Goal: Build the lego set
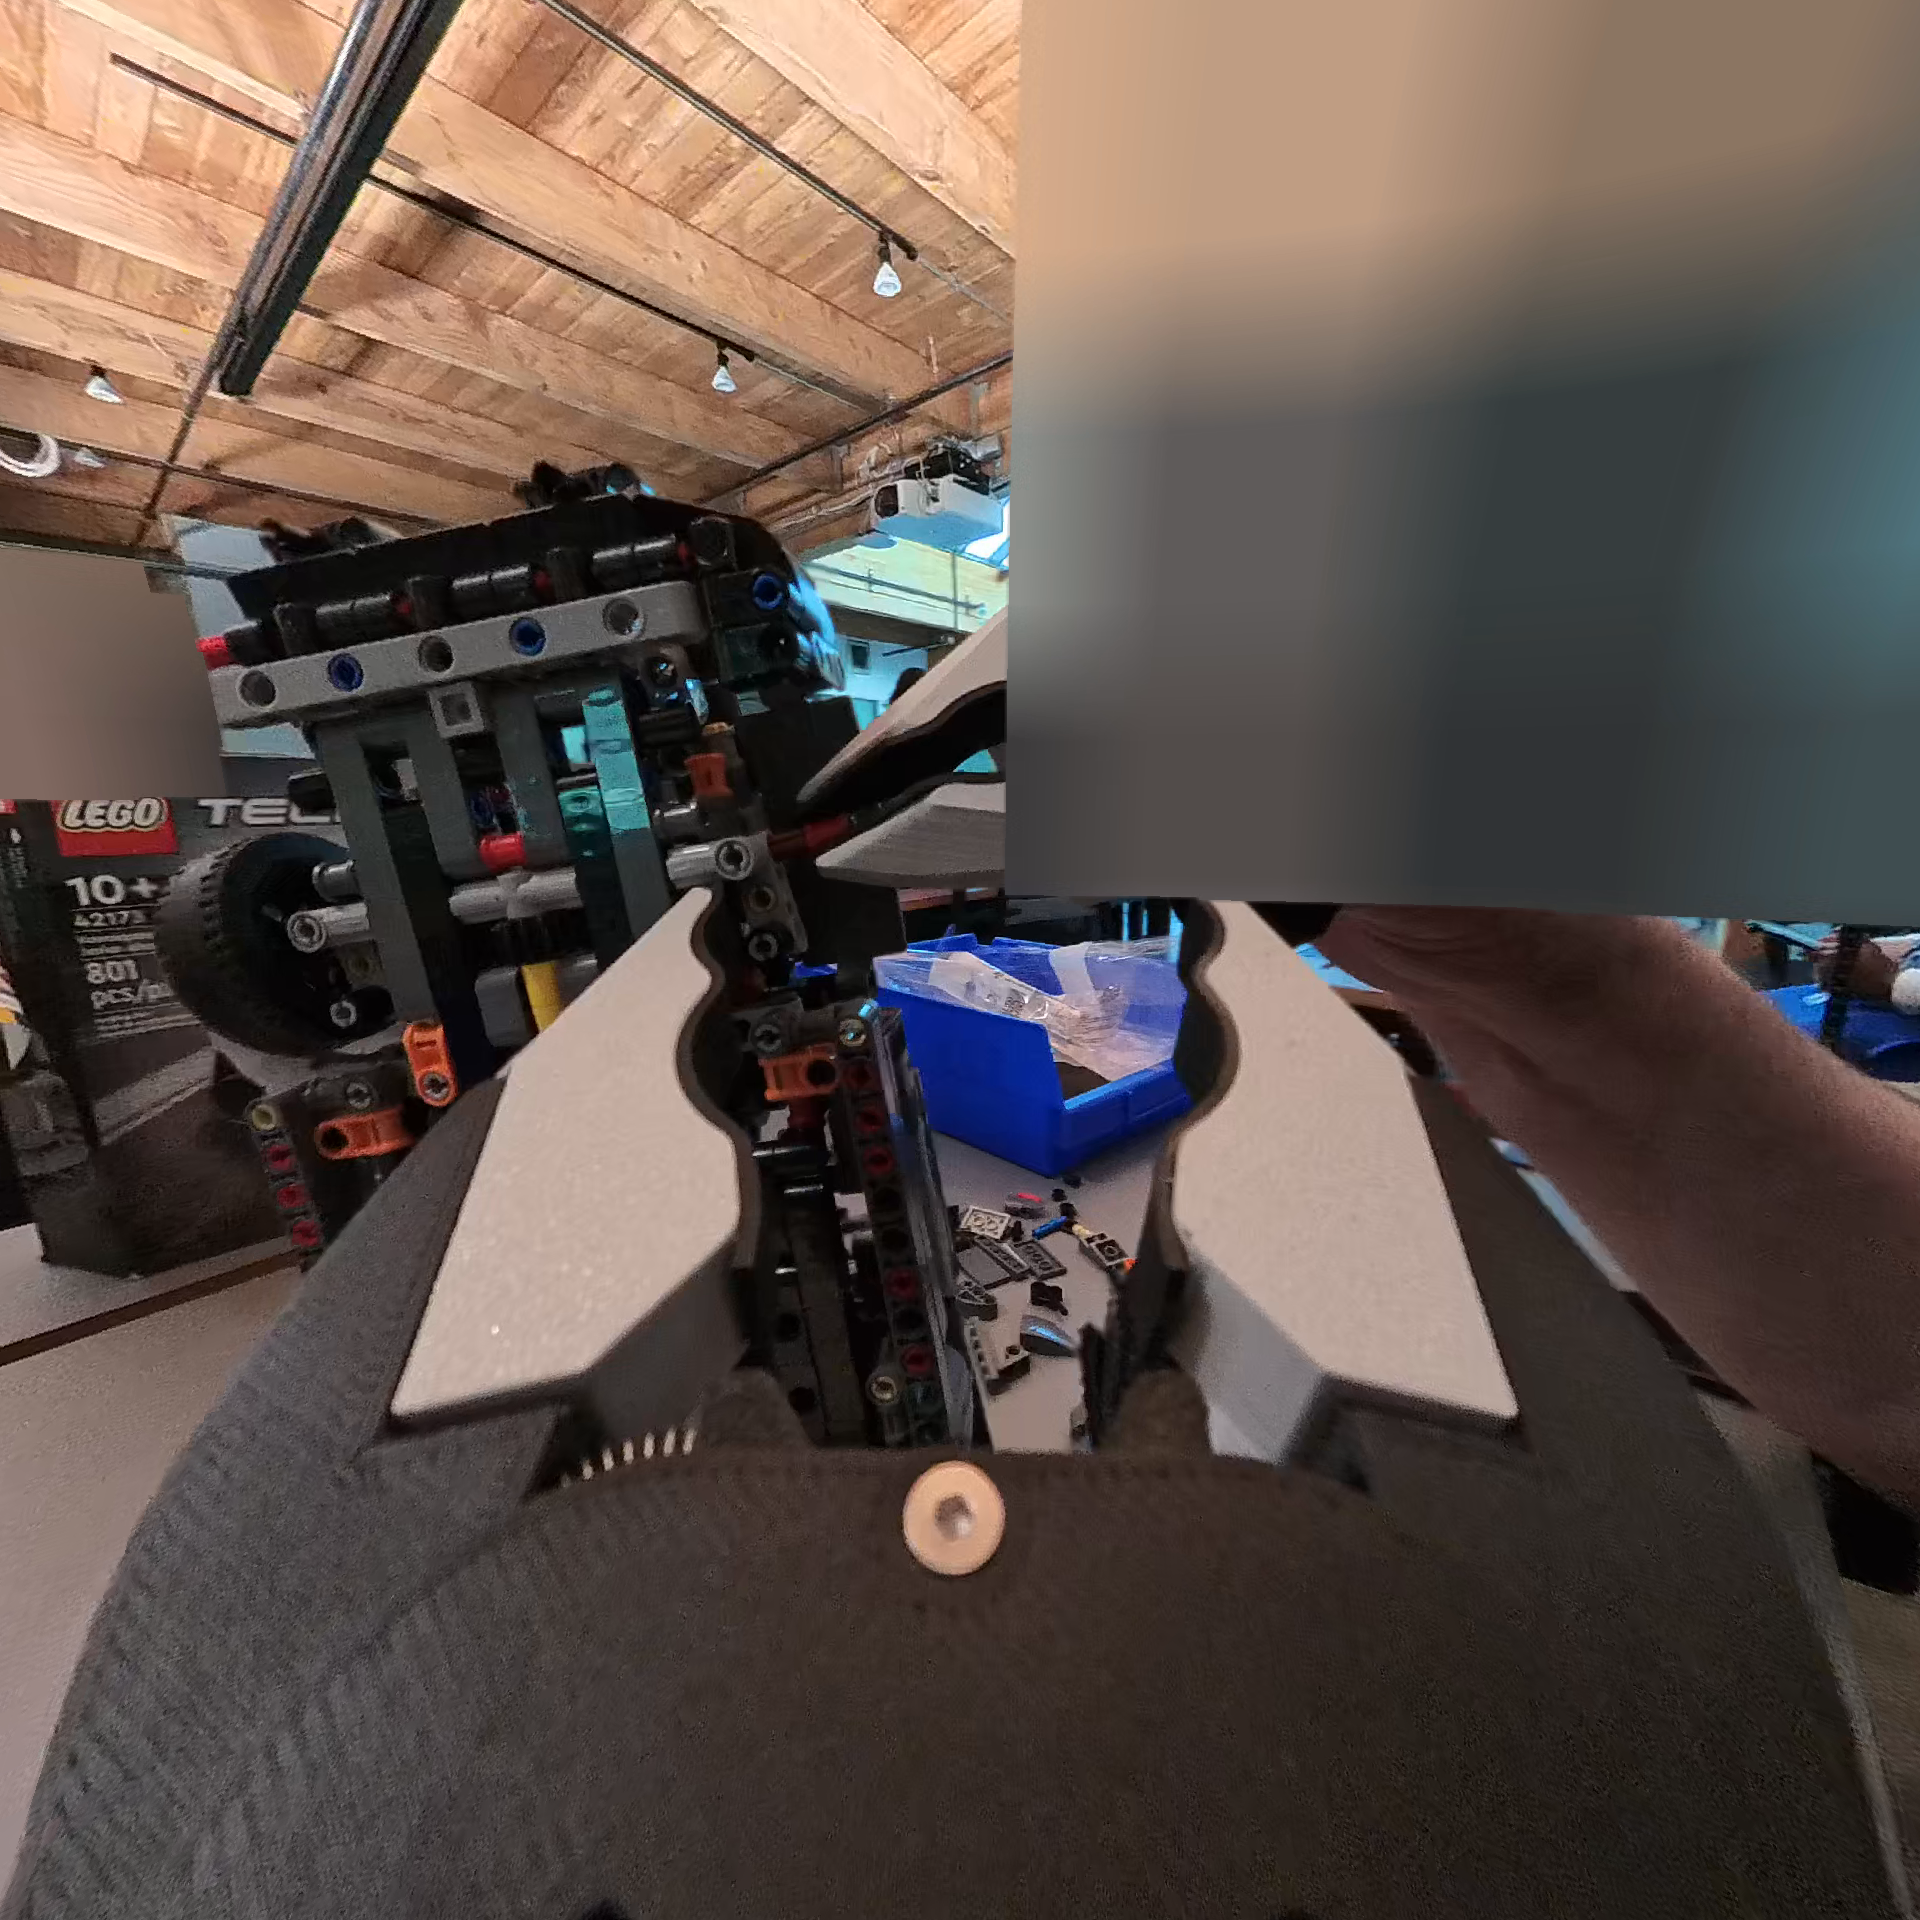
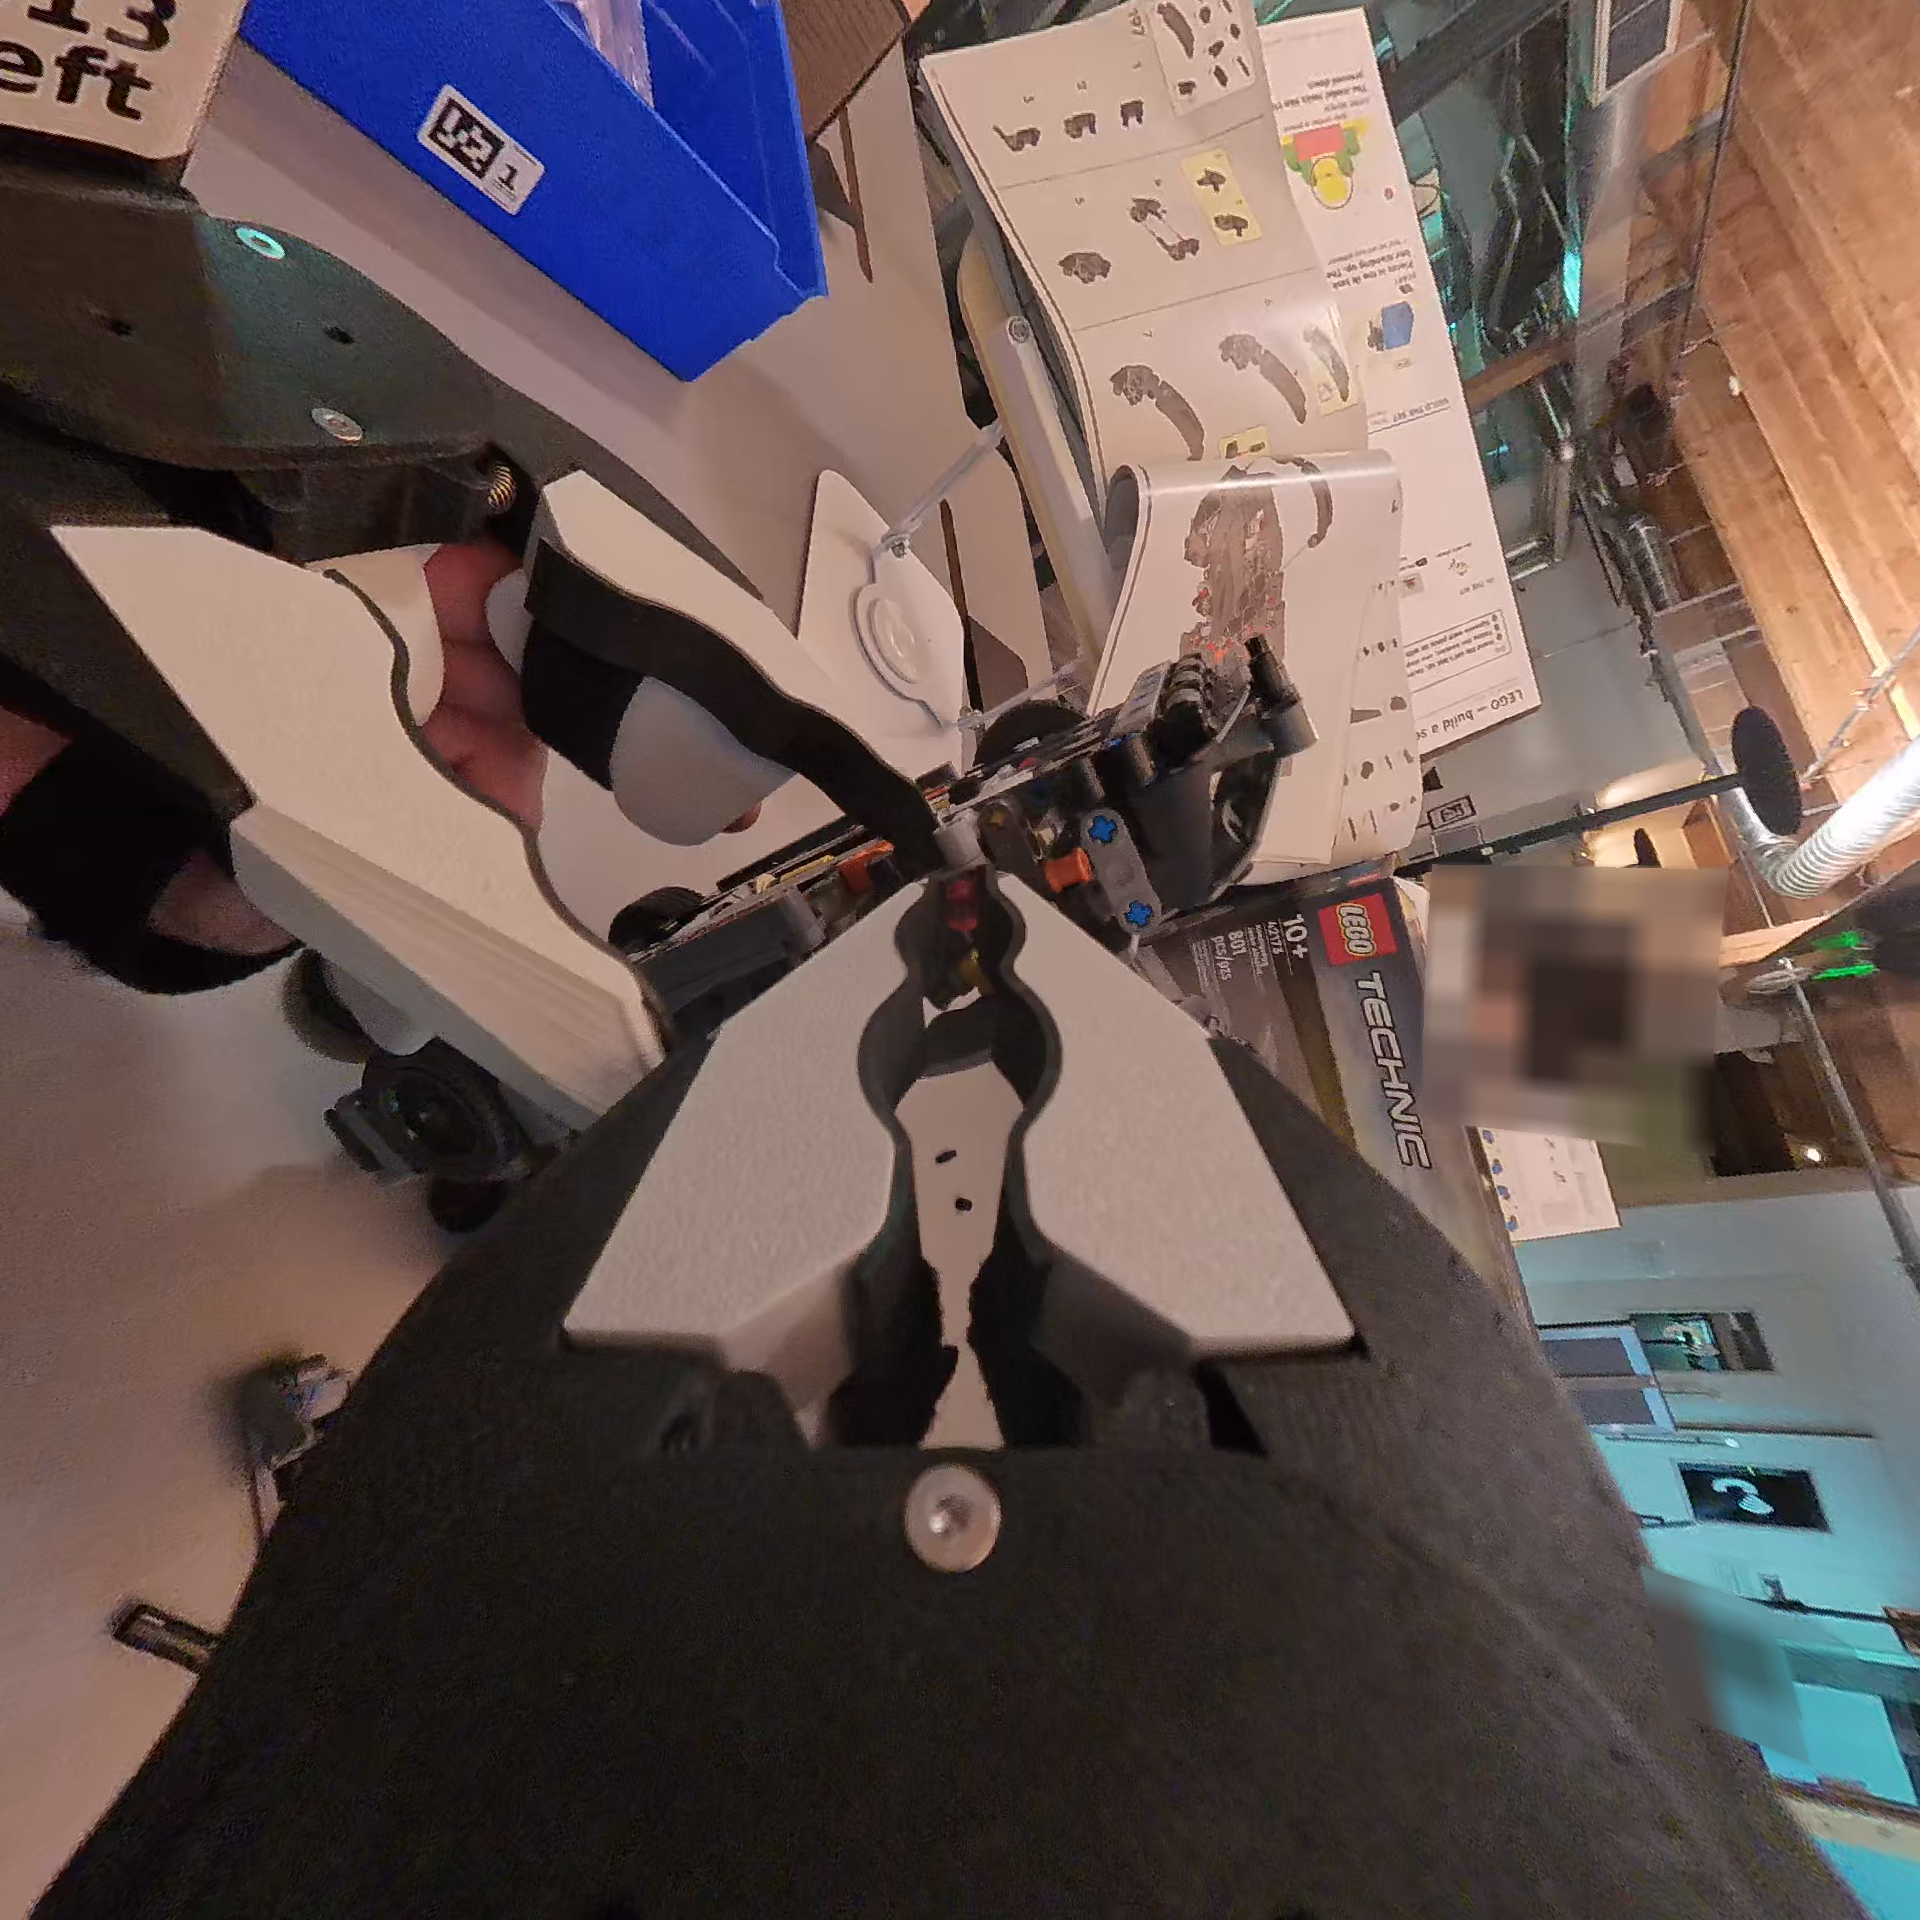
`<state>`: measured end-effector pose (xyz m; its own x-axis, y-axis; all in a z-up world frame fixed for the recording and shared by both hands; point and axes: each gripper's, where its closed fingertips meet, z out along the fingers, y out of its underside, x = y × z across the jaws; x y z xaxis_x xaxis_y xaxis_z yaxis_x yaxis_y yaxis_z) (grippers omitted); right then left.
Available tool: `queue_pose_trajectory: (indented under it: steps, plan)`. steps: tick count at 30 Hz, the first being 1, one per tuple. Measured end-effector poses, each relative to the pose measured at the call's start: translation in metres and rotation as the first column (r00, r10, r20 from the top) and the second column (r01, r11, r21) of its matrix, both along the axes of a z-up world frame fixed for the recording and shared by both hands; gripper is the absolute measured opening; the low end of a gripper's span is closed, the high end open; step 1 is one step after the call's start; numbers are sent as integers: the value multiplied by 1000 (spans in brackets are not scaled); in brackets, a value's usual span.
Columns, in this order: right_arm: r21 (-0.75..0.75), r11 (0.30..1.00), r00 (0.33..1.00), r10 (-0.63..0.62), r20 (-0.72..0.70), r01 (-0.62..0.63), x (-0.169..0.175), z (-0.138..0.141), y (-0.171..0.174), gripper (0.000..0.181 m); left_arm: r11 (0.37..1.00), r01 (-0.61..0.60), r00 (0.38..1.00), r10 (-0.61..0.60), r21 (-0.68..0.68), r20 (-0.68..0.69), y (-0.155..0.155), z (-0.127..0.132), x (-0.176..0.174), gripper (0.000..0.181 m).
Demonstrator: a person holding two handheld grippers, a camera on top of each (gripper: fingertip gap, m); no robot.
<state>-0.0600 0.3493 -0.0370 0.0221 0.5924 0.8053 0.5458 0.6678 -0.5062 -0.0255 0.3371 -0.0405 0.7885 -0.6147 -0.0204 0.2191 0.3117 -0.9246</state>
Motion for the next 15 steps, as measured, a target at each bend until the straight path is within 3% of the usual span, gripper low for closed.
queue_pose_trajectory:
  steps: [1, 5, 10, 12, 15]
  plan:
    - [-4, 1000, 1000, 5, 0, -5, 0, 0, -1, 3, 1000, -14, 1000, 14, 1, -16, 0, -1, 0, 81]
    - [-17, 1000, 1000, 22, 8, -22, 1, -1, -3, 3, 999, 36, 999, -36, -19, -6, -3, 0, -1, 78]
    - [-34, 999, 999, 40, 9, -40, 0, -1, -5, 3, 997, 71, 997, -71, 32, -4, -10, 0, 9, 104]
    - [-39, 998, 999, 48, 7, -48, 1, -1, -6, 3, 986, 161, 984, -163, 36, 78, -17, 4, 10, 113]
    - [-47, 997, 998, 56, 1, -56, 1, -1, -7, 3, 951, 307, 911, -305, 36, 277, -24, 15, -1, 107]
